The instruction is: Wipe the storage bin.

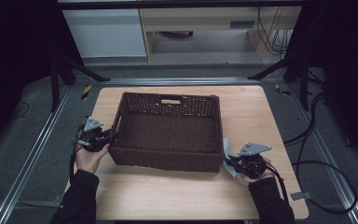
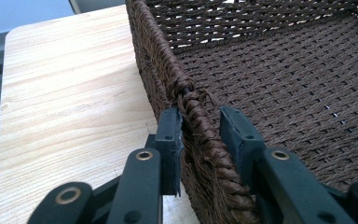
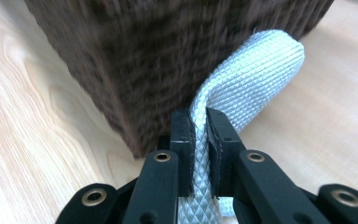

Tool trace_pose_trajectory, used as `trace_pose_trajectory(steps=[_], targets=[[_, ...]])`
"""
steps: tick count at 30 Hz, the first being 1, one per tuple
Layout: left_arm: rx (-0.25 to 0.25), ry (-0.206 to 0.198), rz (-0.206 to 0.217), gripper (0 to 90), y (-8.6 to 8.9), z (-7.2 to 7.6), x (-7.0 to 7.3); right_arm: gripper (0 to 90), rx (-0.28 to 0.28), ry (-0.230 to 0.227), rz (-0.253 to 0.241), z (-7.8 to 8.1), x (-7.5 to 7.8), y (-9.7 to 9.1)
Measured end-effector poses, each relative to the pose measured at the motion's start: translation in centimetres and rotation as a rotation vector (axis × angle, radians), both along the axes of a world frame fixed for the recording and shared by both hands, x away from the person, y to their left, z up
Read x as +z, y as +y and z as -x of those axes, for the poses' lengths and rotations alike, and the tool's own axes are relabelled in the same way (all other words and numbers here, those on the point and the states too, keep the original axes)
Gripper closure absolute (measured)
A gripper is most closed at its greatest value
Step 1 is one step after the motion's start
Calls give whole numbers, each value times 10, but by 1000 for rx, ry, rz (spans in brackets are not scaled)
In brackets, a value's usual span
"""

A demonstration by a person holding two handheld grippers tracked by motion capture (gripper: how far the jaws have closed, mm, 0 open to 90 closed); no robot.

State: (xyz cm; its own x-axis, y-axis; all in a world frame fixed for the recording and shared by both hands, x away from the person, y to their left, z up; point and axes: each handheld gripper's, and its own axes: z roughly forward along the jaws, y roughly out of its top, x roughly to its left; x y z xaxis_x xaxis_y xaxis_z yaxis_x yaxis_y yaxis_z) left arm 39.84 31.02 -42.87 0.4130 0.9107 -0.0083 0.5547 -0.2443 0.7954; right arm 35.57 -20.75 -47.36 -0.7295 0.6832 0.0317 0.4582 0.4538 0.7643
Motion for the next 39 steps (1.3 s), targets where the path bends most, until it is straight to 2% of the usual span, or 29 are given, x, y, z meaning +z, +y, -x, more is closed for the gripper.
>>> trace_pose_trajectory(steps=[2,4,7,10,13,16,20,25,31,34,38,39], targets=[[0,0,0,688,0,0,0,825,4,17,18,1,-4,2],[2,0,3,689,0,0,0,824,13,9,7,3,-1,2],[6,-2,3,692,0,1,0,825,12,-54,-61,9,15,-2],[11,-2,1,692,-1,1,0,825,8,-135,-131,16,36,-6],[16,-3,2,692,-1,0,0,825,12,-174,-150,20,46,-7],[18,-2,0,691,-2,-1,0,825,23,-167,-122,20,45,-5],[19,0,-1,691,-2,-2,0,825,32,-112,-54,20,31,-2],[21,-2,7,690,-2,-1,0,825,16,-43,-33,22,14,-5],[22,-4,13,688,-1,0,-1,825,24,25,25,19,-3,2],[22,-3,15,688,-1,0,-1,825,22,-2,8,21,4,0],[21,0,19,686,-1,0,-1,824,15,-111,-100,30,33,-6],[21,0,18,686,-1,0,-1,824,18,-124,-116,32,37,-6]])
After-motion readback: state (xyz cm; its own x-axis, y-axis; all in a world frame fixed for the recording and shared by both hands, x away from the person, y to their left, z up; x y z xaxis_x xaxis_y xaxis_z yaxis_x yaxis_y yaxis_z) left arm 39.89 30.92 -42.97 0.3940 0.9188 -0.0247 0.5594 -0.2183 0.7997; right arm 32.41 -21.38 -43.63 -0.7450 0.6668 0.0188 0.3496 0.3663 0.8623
